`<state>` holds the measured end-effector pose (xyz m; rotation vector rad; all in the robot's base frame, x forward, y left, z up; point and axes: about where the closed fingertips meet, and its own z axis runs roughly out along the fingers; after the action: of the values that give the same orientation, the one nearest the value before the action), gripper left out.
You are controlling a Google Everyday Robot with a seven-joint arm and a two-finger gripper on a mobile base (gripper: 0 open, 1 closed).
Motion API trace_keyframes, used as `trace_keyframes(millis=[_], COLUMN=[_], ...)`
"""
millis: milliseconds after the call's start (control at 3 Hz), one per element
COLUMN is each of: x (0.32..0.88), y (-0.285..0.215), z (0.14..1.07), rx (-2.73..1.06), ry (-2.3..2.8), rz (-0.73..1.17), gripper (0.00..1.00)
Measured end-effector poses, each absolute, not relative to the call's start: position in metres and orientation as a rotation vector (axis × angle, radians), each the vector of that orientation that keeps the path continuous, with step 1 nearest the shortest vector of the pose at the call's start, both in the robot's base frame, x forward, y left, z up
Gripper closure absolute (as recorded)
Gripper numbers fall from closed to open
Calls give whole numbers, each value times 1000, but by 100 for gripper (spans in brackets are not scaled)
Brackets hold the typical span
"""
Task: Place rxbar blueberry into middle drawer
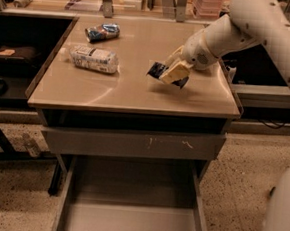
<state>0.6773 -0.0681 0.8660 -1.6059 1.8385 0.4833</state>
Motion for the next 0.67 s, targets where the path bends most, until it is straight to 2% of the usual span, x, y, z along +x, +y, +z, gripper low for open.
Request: trace_keyframes(millis=[667], x=[585], y=[-117], z=[856], rx=[-1554], ry=[1912], rz=[450], gripper=[100])
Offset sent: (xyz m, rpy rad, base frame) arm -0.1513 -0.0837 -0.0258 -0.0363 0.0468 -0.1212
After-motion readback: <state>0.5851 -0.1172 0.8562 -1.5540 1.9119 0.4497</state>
